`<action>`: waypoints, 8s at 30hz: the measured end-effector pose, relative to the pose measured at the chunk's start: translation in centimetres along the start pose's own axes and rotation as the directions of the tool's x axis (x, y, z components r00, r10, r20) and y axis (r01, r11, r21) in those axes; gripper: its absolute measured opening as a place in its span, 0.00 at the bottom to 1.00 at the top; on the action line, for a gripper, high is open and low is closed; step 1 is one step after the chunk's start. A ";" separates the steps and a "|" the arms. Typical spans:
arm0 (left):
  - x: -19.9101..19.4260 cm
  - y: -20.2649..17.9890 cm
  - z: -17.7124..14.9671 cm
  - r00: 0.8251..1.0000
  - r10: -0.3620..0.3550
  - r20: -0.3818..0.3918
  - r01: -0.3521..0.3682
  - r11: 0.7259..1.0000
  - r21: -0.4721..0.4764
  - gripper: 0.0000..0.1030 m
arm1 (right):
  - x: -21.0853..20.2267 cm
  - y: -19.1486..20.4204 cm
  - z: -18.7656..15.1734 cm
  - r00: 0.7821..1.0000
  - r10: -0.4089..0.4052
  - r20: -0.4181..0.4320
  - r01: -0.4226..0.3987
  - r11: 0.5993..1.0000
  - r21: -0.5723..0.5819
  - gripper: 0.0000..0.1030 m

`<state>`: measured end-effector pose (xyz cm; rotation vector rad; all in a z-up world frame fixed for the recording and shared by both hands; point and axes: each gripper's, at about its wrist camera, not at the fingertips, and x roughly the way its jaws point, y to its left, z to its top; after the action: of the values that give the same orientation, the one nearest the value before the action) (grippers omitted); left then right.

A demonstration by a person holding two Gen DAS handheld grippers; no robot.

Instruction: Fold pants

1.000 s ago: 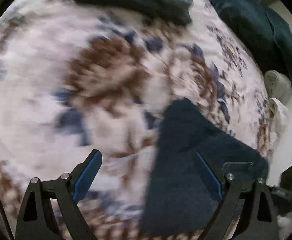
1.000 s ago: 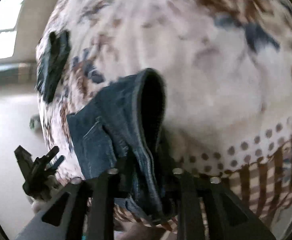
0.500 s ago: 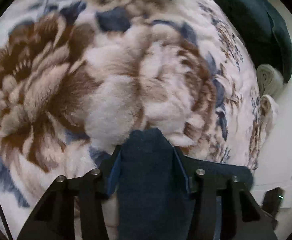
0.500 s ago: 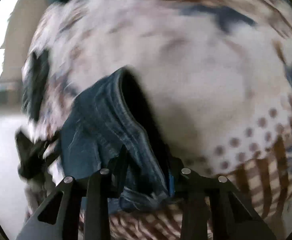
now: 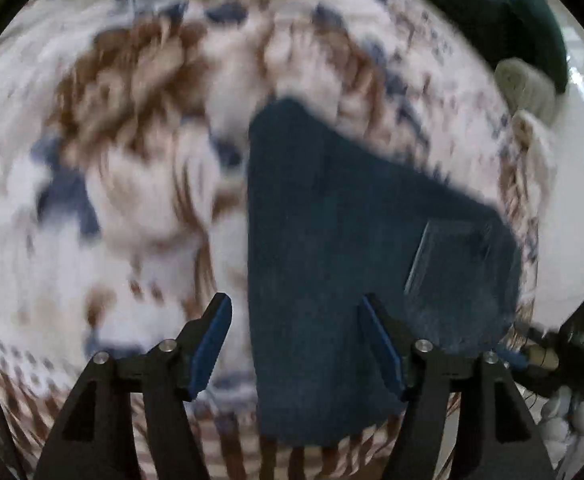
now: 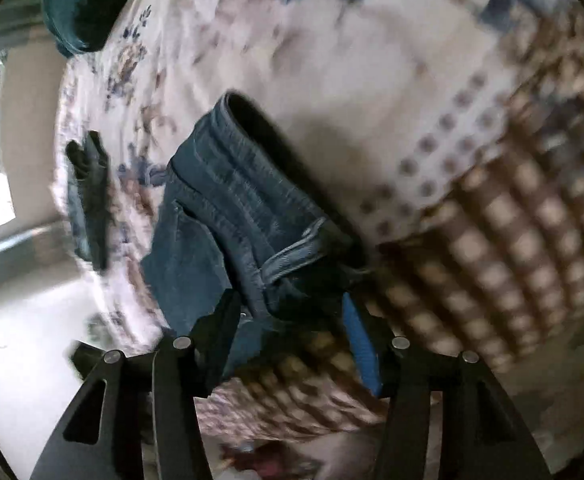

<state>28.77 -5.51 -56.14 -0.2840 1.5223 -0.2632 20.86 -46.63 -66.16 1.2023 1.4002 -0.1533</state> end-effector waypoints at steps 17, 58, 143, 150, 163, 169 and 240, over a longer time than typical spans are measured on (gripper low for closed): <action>4.4 -0.6 -0.6 0.989 -0.088 -0.118 0.093 0.995 0.031 0.90 | 3.6 -3.0 1.1 0.989 -0.118 -0.083 0.121 0.992 0.034 0.35; -12.5 -3.8 2.9 0.925 -0.344 0.161 0.341 0.939 0.045 0.31 | -6.0 10.9 -5.5 0.948 0.267 0.173 -0.230 0.951 -0.207 0.43; -42.2 3.2 8.2 0.729 0.305 0.612 -0.361 0.932 -0.034 0.98 | -15.1 54.9 -29.6 0.733 -0.008 0.681 0.597 0.488 -0.637 0.89; -48.7 2.4 -1.4 0.709 0.263 0.654 -0.357 0.934 0.012 0.98 | -22.7 51.0 -40.6 0.717 0.015 0.697 0.594 0.509 -0.623 0.89; -57.1 0.5 -13.5 0.640 0.223 0.735 -0.373 0.927 0.044 0.98 | -34.4 45.9 -55.9 0.682 0.100 0.724 0.571 0.546 -0.614 0.93; -57.9 -0.5 -16.1 0.619 0.240 0.748 -0.369 0.929 0.007 0.98 | -37.6 45.3 -58.3 0.695 0.145 0.704 0.562 0.500 -0.658 0.93; -49.2 -2.2 -2.7 0.656 0.368 0.659 -0.422 0.903 -0.084 1.00 | -25.7 48.9 -39.5 0.742 0.037 0.669 0.568 0.496 -0.657 0.95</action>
<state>24.52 9.29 -9.23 0.0365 0.8155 0.1339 22.76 -10.78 -8.54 0.0235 0.8477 -0.0654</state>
